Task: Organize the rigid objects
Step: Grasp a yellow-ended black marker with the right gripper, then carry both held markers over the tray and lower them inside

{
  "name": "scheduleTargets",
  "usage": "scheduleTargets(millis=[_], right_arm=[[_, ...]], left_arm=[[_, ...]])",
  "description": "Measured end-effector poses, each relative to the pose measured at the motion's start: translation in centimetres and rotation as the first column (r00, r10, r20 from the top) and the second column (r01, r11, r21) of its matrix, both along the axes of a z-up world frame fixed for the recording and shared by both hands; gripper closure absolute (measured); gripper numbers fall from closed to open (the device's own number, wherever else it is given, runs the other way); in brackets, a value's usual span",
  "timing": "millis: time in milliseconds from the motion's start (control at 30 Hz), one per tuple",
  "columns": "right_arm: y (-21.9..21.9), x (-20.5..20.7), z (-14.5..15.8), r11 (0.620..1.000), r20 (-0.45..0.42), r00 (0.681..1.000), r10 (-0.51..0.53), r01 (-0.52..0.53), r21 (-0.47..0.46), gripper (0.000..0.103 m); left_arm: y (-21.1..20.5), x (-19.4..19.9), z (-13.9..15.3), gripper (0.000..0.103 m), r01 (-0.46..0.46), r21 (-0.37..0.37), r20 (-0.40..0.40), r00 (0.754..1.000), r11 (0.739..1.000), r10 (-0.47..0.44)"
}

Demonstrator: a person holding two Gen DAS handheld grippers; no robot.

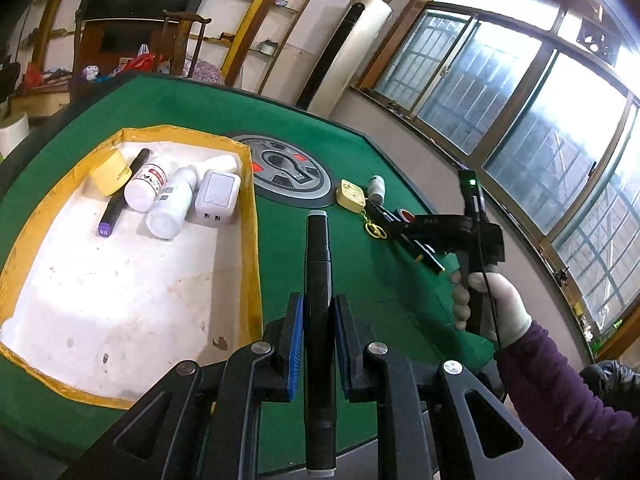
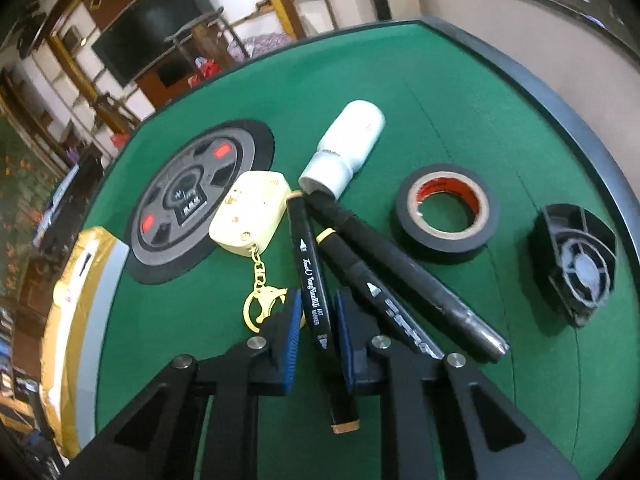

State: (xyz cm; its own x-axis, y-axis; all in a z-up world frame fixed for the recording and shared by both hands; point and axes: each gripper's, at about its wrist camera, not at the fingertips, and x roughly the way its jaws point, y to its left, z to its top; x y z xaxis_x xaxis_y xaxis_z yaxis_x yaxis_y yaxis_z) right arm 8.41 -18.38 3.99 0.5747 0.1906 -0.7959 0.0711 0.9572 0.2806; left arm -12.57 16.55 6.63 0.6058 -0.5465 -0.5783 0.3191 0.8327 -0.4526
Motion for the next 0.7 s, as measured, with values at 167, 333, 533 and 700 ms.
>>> scheduleTargets(millis=[167, 333, 533, 700], right_arm=[[-1.0, -2.5, 1.6, 0.996, 0.051, 0.999, -0.018, 0.013, 0.091, 0.088], [-1.0, -5.3, 2.7, 0.982, 0.075, 0.997, -0.009, -0.005, 0.191, 0.088], [0.9, -7.8, 4.5, 0.968, 0.114, 0.993, 0.032, -0.059, 0.246, 0.089], [4.5, -9.1, 6.1, 0.944, 0.143, 0.984, 0.108, -0.147, 0.295, 0.088]], left_arm=[[0.7, -0.6, 0.1, 0.089, -0.017, -0.010, -0.002, 1.000, 1.000, 0.017], [3.1, -1.2, 0.7, 0.089, -0.074, -0.003, 0.015, 0.997, 0.997, 0.074], [7.1, -1.8, 1.7, 0.089, -0.160, 0.011, 0.036, 0.987, 0.987, 0.159], [10.0, 0.2, 1.2, 0.089, -0.231, 0.075, -0.003, 0.973, 0.970, 0.232]])
